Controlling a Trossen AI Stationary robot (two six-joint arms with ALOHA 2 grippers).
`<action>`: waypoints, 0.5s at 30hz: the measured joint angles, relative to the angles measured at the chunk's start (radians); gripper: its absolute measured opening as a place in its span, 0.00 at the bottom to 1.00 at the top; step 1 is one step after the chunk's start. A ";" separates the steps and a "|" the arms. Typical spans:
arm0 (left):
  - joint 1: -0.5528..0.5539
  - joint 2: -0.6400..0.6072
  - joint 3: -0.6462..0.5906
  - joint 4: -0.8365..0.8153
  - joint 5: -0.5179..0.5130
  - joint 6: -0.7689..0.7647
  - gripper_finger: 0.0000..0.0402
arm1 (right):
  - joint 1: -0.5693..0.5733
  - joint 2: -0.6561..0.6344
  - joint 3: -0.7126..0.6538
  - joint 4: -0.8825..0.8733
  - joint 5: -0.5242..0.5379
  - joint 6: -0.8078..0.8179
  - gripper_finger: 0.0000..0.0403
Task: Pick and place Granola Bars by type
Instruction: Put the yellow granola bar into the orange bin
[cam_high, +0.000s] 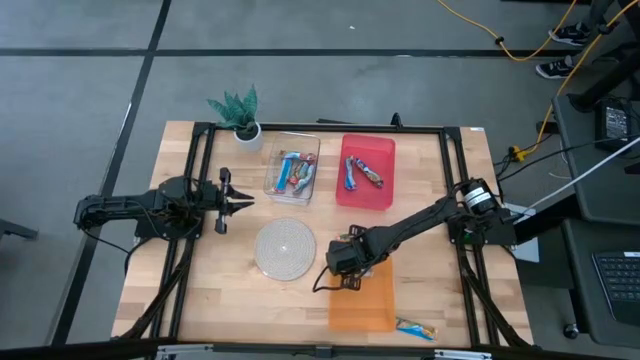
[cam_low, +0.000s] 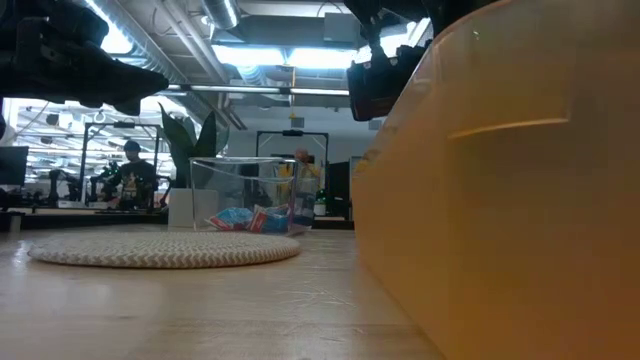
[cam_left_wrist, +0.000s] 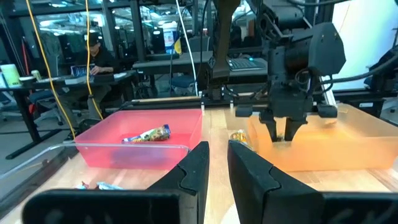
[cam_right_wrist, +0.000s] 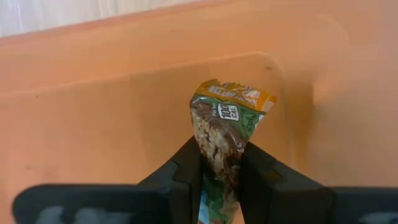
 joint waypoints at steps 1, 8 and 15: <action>0.000 0.000 0.000 0.002 0.000 0.000 0.14 | -0.001 0.000 0.000 0.001 0.000 0.004 0.20; 0.000 0.000 0.000 0.001 0.000 0.000 0.14 | -0.005 0.000 0.000 0.003 0.000 0.051 0.20; 0.000 0.000 0.000 0.001 -0.001 0.000 0.14 | -0.005 0.000 0.000 0.003 -0.014 0.054 0.20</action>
